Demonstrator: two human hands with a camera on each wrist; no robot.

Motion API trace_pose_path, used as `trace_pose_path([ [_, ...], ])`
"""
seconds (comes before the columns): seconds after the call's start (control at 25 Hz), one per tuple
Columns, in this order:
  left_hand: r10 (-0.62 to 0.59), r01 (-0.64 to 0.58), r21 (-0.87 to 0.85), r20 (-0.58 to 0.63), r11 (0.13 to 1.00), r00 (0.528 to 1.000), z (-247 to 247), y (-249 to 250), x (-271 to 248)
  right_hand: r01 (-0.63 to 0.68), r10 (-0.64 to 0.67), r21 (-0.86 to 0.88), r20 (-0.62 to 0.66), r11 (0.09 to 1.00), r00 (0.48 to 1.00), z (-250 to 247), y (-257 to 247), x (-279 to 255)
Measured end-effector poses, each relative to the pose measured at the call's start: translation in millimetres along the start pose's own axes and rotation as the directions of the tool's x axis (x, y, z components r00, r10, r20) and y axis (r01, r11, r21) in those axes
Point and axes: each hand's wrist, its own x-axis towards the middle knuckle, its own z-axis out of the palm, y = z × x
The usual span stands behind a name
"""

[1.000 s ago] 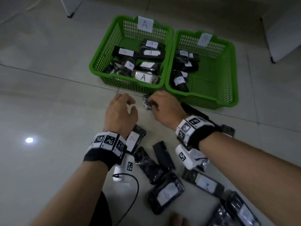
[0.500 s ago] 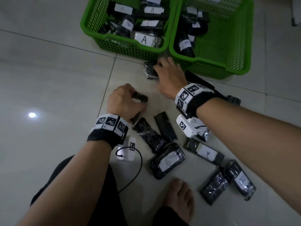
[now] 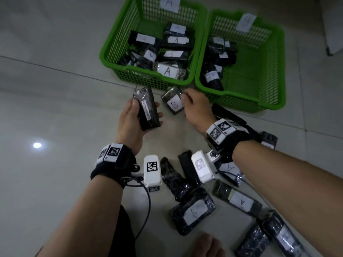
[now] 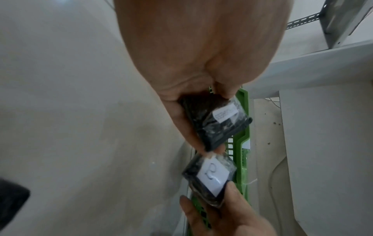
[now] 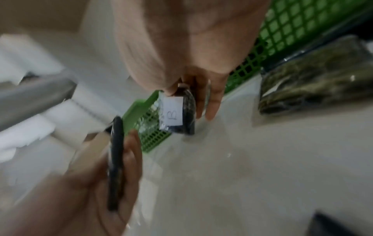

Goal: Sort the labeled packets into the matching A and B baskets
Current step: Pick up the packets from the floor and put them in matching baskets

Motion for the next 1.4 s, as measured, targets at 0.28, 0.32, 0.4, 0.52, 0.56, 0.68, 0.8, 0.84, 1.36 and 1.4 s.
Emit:
trace_pose_path([
  [0.28,0.209,-0.207,0.042,-0.052,0.977,0.977,-9.0,49.1,-5.5,-0.396,0.242,0.607,0.322,0.689,0.915,-20.6,-29.8,-12.8],
  [0.32,0.311,-0.297,0.21,-0.037,0.932,0.95,-9.6,61.1,-5.6,-0.388,0.223,0.632,0.328,0.671,0.918,-22.9,-32.4,-11.8],
  [0.4,0.453,-0.429,0.58,0.114,0.692,0.884,-12.0,81.1,-1.8,-0.371,0.197,0.66,0.325,0.653,0.925,-24.0,-36.3,-8.8],
  [0.52,0.382,-0.482,0.816,0.354,0.32,0.854,-10.7,104.4,4.6,-0.364,0.183,0.699,0.323,0.616,0.929,-23.1,-43.0,-4.8],
  [0.56,0.37,-0.487,0.831,0.378,0.268,0.849,-9.8,110.2,6.4,-0.359,0.183,0.709,0.315,0.607,0.931,-23.4,-44.9,-2.8],
  [0.68,0.464,-0.512,0.823,0.365,0.245,0.807,-5.4,122.2,14.8,-0.33,0.175,0.726,0.284,0.603,0.943,-27.0,-50.3,2.6],
  [0.8,0.533,-0.502,0.846,0.345,0.18,0.773,8.1,130.4,36.2,-0.241,0.173,0.723,0.169,0.647,0.97,-34.4,-57.1,10.5],
  [0.84,0.54,-0.497,0.859,0.364,0.12,0.759,15.1,131.0,46.4,-0.175,0.164,0.687,0.082,0.706,0.983,-36.6,-58.0,14.9],
  [1.36,0.457,-0.385,0.915,0.394,-0.118,0.797,39.7,75.1,93.3,0.228,-0.267,-0.41,-0.04,0.883,0.963,-59.1,-36.1,26.2],
  [1.4,0.511,-0.418,0.899,0.422,-0.13,0.749,45.9,69.7,78.8,0.245,-0.282,-0.395,-0.038,0.886,0.959,-67.6,-32.2,19.6],
])
